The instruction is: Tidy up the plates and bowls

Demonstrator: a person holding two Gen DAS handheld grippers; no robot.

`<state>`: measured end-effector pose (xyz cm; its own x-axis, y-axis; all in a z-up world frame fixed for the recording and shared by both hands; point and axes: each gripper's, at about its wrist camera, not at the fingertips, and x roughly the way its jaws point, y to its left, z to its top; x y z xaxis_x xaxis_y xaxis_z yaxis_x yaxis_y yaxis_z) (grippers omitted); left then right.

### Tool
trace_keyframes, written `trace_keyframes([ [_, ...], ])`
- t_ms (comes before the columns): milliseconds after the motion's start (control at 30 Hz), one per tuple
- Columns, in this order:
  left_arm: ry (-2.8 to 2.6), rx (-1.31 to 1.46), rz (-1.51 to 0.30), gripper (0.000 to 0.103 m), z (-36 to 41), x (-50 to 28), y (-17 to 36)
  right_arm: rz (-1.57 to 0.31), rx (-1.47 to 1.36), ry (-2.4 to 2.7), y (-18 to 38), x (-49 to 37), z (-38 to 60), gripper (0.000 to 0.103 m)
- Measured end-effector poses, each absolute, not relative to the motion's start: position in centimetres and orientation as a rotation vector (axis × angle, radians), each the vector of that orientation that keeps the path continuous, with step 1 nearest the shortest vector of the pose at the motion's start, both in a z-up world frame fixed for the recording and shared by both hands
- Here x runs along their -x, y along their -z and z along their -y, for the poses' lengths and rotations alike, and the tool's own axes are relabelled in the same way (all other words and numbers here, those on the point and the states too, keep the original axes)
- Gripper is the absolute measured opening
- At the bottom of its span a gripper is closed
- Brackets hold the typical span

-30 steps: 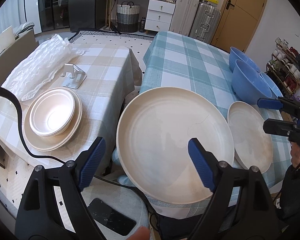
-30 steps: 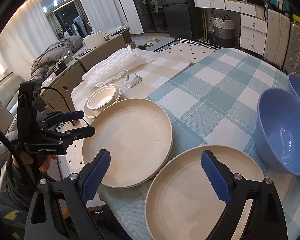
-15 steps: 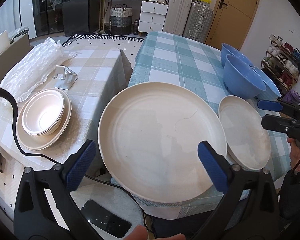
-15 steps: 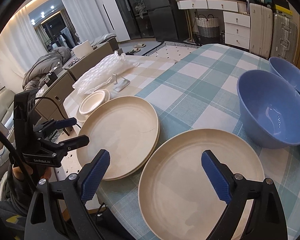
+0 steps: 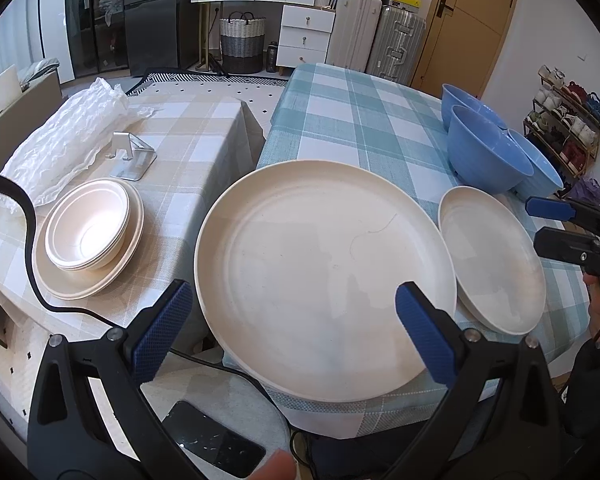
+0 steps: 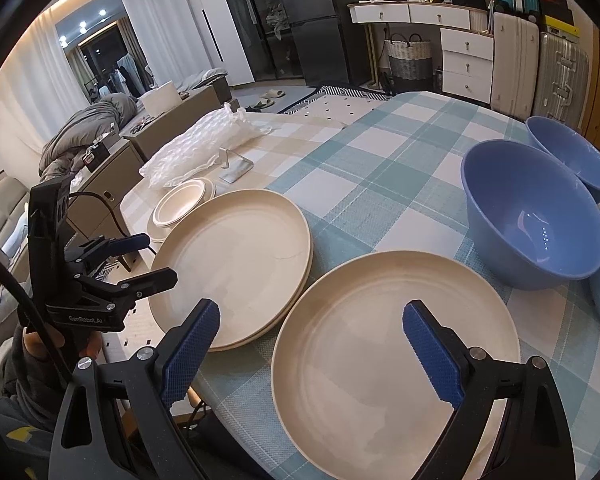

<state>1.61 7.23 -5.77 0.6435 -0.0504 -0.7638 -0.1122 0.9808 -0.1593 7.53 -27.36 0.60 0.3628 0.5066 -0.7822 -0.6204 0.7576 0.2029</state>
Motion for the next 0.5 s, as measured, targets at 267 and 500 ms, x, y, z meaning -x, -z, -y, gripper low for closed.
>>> trace_keyframes([
  [267, -0.036, 0.201, -0.868, 0.101, -7.24, -1.56, 5.80, -0.949, 0.153, -0.717, -0.65, -7.32, 27.45, 0.095],
  [500, -0.037, 0.203, -0.868, 0.101, -7.21, -1.52, 5.80, -0.936, 0.176, -0.705, -0.57, -6.97, 27.43, 0.095],
])
